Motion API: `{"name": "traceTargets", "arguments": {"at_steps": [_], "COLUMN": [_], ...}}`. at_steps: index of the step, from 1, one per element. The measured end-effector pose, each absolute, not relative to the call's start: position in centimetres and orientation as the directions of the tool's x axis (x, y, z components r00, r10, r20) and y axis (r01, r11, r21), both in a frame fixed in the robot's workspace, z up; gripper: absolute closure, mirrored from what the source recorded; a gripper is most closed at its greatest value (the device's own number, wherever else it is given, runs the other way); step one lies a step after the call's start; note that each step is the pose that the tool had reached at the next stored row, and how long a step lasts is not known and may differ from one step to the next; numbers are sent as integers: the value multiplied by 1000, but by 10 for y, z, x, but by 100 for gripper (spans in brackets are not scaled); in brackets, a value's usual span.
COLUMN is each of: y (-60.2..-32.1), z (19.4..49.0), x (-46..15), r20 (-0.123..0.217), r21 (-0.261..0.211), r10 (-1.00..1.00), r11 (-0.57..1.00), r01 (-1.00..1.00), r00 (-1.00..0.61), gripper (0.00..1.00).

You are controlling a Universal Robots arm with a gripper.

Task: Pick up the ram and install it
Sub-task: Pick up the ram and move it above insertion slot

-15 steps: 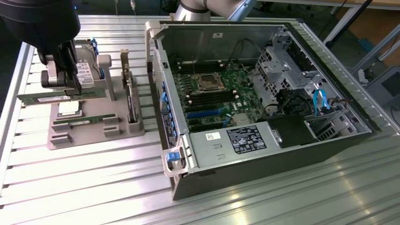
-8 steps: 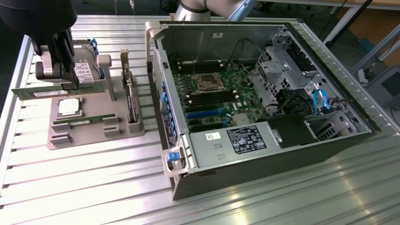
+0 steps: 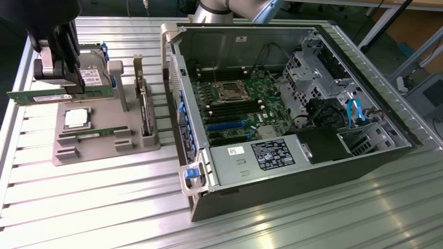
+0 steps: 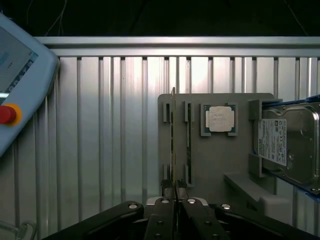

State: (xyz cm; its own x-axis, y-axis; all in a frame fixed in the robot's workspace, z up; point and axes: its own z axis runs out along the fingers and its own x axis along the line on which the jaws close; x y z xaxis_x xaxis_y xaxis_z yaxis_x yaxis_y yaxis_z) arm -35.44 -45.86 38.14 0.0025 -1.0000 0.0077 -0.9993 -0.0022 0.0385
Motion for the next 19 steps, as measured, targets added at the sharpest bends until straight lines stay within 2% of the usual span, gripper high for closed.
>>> {"name": "traceTargets", "arguments": {"at_steps": [19], "y": [-459], "z": [382], "x": [-332], "r20": [8], "r21": [39], "r10": [-1000], "r11": [-2], "r01": [-999], "r00": [3], "gripper": [88]}}
